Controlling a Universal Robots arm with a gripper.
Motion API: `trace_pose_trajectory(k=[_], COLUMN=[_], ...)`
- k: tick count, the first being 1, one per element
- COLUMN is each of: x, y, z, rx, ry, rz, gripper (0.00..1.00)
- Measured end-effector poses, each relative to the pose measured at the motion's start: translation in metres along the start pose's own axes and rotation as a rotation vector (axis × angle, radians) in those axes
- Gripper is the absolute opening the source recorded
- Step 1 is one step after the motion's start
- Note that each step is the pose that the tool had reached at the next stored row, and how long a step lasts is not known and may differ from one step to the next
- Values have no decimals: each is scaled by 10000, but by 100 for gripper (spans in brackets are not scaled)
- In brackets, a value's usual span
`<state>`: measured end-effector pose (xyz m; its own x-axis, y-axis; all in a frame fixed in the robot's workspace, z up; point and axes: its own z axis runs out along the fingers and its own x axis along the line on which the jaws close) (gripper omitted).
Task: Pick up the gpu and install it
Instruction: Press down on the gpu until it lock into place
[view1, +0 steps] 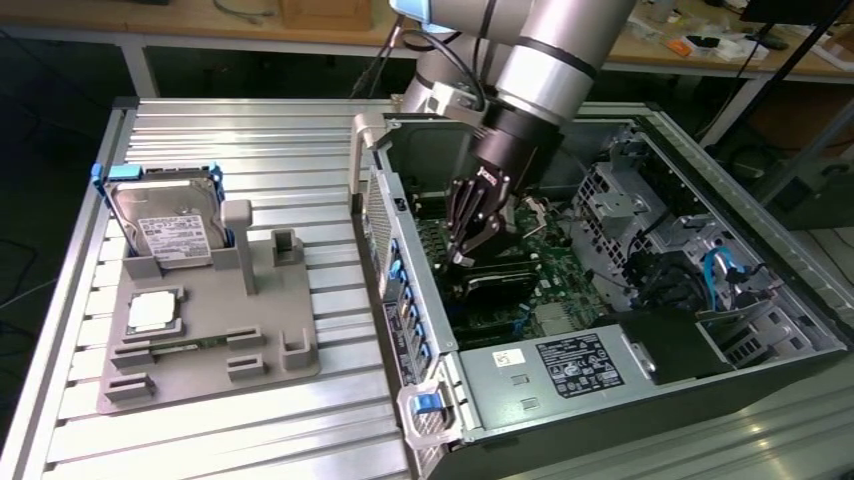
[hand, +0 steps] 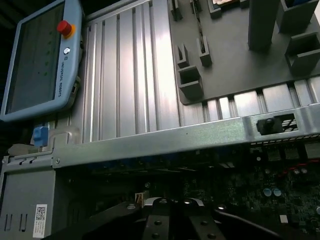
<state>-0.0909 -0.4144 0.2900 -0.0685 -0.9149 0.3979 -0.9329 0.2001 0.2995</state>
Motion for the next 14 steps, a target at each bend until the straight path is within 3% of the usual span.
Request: trace_pose_trajectory(k=[4, 5, 6, 8, 10, 11, 14], x=[-2, -3, -3, -7, -13, -14, -4], y=[3, 3, 5, 8, 13, 18, 57], z=[1, 1, 1, 1, 1, 0, -15], rx=[673, 866, 1022, 1262, 1468, 1538, 1652], ry=[-142, -181, -214, -264, -307, -320, -344], rz=[245, 311, 365, 449, 521, 546, 591], gripper=[10, 10, 10, 10, 10, 10, 10])
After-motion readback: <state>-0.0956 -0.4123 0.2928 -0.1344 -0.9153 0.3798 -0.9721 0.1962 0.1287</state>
